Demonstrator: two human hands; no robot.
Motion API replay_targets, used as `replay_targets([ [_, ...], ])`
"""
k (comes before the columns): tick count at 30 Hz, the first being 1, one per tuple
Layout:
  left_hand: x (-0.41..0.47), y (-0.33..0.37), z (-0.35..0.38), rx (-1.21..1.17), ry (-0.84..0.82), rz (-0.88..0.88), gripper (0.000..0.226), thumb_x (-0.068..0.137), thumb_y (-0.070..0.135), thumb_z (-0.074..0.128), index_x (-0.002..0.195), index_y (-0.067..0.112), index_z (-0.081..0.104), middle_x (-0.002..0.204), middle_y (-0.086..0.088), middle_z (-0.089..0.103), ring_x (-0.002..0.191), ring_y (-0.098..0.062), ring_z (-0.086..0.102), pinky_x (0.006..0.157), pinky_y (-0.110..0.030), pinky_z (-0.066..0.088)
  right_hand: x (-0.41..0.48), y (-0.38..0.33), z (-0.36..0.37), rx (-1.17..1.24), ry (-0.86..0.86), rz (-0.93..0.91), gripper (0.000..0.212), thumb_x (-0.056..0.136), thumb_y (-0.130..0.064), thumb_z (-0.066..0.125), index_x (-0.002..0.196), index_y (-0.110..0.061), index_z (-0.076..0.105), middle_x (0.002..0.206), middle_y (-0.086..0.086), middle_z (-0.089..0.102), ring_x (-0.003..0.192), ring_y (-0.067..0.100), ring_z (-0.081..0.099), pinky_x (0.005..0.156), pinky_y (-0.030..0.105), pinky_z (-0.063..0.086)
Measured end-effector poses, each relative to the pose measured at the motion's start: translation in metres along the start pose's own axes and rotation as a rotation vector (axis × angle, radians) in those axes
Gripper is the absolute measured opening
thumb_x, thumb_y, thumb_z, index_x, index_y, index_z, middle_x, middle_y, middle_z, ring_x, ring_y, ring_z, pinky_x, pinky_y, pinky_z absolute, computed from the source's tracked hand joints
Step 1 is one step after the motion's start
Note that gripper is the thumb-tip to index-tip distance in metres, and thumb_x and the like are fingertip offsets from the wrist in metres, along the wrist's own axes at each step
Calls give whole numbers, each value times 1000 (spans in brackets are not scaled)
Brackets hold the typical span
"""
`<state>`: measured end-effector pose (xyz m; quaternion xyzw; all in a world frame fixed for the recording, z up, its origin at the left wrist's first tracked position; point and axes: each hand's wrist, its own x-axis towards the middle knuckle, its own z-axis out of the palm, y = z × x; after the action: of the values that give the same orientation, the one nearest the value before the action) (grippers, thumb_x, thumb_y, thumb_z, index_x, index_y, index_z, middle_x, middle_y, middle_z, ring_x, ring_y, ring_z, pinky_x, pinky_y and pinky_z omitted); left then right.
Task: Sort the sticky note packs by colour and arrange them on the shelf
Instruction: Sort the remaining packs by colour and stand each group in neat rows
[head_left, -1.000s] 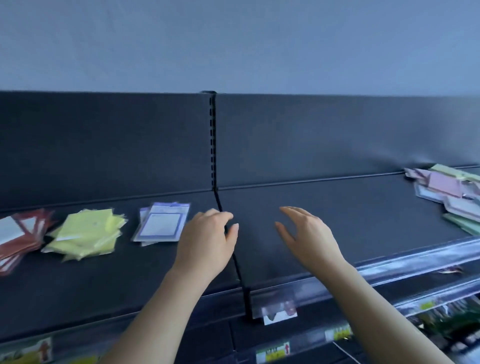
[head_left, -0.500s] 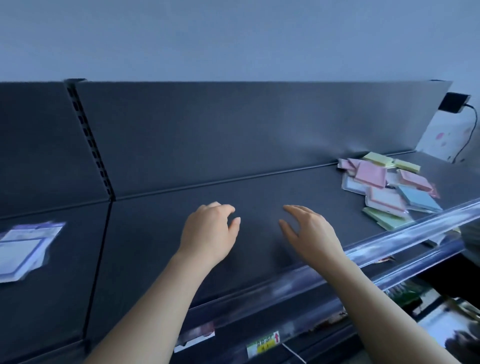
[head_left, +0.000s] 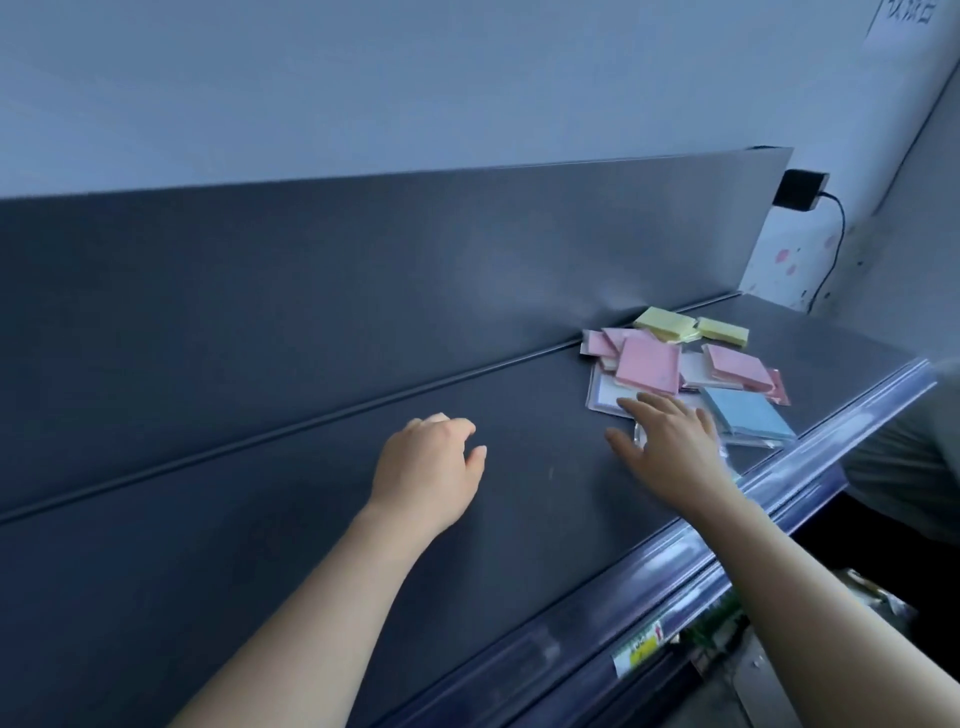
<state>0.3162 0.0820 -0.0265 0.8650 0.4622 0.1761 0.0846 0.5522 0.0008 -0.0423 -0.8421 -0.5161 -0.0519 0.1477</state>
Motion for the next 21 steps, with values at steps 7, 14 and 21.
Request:
replay_targets([
  [7, 42, 59, 32, 34, -21, -53, 33, 98, 39, 44, 112, 15, 62, 104, 2, 61, 98, -21, 55, 83, -35, 48, 57, 87, 4, -35, -238, 108, 77, 83, -78, 31, 149, -44, 12, 161, 2, 8, 148, 26, 3, 115, 59, 4],
  [14, 69, 116, 62, -6, -95, -74, 43, 99, 44, 42, 131, 18, 53, 130, 1, 52, 116, -22, 46, 93, -34, 42, 80, 111, 19, -77, -261, -6, 72, 81, -81, 15, 145, -47, 11, 158, -1, 14, 145, 33, 8, 111, 65, 6],
  [21, 70, 121, 73, -40, -225, -114, 62, 94, 58, 41, 145, 22, 36, 148, 4, 35, 134, -18, 34, 109, -35, 32, 91, 93, 27, -5, -263, -55, 62, 85, -74, 18, 139, -44, 21, 149, 5, 28, 140, 36, 16, 107, 68, 9],
])
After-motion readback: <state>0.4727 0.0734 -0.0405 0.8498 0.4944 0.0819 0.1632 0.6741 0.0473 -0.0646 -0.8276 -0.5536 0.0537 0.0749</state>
